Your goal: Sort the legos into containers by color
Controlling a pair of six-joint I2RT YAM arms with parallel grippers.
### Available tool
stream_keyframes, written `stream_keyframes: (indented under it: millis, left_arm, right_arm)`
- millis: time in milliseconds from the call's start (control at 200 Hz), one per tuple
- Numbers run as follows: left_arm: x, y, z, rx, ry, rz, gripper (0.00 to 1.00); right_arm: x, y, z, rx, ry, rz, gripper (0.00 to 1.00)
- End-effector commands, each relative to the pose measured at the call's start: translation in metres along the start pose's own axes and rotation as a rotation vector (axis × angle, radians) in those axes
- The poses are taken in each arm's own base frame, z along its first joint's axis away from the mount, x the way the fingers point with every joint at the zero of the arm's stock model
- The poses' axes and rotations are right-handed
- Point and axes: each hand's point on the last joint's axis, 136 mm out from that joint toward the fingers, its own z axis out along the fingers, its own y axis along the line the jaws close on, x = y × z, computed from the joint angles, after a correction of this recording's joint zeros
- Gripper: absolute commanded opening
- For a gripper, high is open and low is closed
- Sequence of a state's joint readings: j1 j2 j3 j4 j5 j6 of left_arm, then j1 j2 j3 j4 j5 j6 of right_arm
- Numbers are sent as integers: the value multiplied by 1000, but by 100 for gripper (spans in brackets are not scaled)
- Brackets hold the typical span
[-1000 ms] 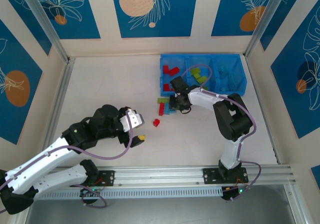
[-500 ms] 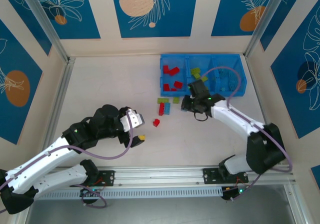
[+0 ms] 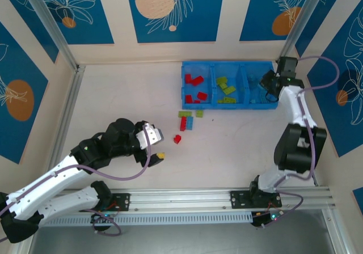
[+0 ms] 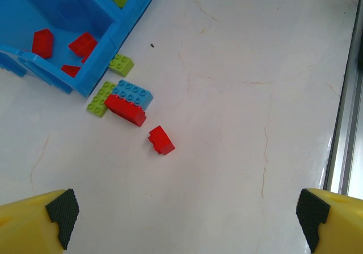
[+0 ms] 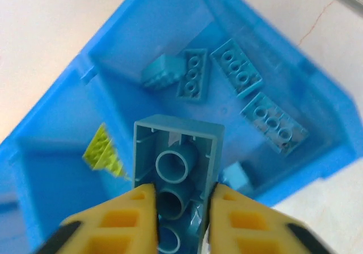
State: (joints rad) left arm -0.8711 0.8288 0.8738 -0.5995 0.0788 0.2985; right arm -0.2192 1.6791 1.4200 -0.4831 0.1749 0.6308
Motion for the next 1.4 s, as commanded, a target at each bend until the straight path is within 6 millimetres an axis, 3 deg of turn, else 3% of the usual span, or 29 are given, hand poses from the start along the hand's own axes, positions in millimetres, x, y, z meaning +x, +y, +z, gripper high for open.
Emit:
stream_keyframes:
  millis: [0, 130, 285, 445, 585, 750, 855, 960, 1080, 1280, 1395]
  left_arm:
    - [-3, 1, -1, 4, -20, 3, 100]
    - [-2, 1, 1, 7, -14, 3, 100]
    - [0, 2, 2, 1, -5, -1, 100]
    - [-1, 9, 4, -30, 4, -40, 100]
    - [-7, 40, 5, -188, 34, -307, 100]
    - [7, 43, 41, -208, 81, -647, 98]
    - [21, 42, 70, -217, 129, -741, 94]
    - [33, 38, 99, -200, 212, -742, 91]
    - [41, 31, 134, -150, 288, -706, 83]
    - [56, 35, 179, -154, 359, -626, 72]
    - [68, 28, 201, -117, 422, -613, 64]
  right_arm:
    - [2, -1, 20, 27, 111, 10, 55]
    - [-2, 3, 22, 78, 171, 1, 70]
    - [5, 8, 4, 9, 142, 25, 68]
    - [25, 26, -39, -116, 147, 31, 63]
    - [86, 57, -88, -324, 240, -49, 64]
    - [185, 81, -158, -494, 390, -267, 66]
    - [251, 76, -192, -521, 511, -403, 66]
    - [294, 61, -206, -494, 601, -439, 66]
    - [321, 49, -207, -451, 628, -486, 66]
    - [326, 32, -206, -377, 607, -506, 66]
    - [323, 26, -207, -372, 583, -499, 66]
